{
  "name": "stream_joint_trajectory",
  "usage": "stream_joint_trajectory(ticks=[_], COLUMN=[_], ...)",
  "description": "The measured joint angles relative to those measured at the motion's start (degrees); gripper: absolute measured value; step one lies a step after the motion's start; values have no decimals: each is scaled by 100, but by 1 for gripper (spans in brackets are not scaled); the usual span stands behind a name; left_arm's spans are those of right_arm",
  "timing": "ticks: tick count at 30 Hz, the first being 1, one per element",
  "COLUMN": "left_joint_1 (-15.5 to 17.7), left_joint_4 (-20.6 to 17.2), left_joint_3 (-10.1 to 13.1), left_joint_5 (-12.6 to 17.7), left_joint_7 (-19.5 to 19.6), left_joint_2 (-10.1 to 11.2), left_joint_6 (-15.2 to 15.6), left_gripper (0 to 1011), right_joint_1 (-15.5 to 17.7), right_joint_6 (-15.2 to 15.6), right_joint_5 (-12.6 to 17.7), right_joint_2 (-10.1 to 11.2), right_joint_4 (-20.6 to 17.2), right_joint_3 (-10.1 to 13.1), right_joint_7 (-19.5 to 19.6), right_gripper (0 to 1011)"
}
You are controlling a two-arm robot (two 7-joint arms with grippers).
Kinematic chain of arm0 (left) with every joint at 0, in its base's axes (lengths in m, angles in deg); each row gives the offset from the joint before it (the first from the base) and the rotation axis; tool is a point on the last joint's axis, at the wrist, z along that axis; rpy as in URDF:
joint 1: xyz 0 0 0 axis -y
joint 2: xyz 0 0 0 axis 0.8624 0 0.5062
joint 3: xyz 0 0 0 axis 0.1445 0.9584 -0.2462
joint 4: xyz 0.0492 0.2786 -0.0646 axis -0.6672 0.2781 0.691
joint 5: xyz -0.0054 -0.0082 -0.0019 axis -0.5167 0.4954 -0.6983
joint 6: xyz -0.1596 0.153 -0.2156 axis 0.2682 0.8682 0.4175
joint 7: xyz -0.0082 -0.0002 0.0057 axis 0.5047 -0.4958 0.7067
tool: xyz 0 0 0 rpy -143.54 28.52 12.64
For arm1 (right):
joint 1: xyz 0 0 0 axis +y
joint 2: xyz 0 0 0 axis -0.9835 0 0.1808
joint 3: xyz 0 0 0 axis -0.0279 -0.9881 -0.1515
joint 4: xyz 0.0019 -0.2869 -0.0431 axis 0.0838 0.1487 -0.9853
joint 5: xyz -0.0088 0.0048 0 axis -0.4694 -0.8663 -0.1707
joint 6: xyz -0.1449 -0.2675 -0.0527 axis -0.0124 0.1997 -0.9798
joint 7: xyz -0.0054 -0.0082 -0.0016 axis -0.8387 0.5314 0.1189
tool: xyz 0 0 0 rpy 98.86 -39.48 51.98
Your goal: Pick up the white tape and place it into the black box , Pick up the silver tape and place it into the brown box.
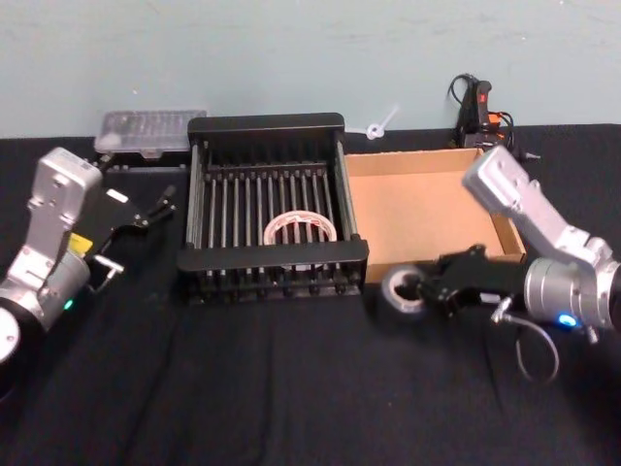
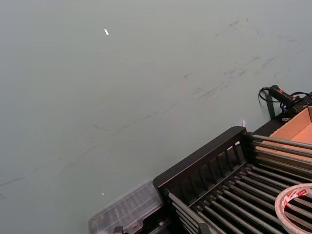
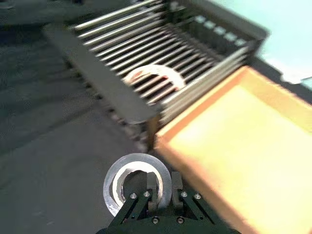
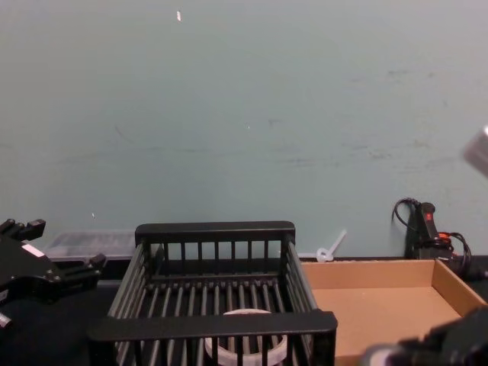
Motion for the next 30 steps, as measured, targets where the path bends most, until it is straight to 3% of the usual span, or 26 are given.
stream_joint_trajectory(ticks=[12,30], left_joint_1=[0,0], left_joint_4=[0,0], left_joint_3=[0,0], left_joint_5=[0,0], left_joint_7=[0,0], left_joint_2=[0,0], left_joint_6=[0,0], left_gripper=[1001,1001], right_joint_1=[-368,-1076], right_joint_6=[-3,-113], right_joint_5=[-235,-739], right_joint_2=[-381,-1162], right_joint_4=[572,2034], right_joint_3=[267,328], right_joint_7=[345,639], right_gripper=[181,181])
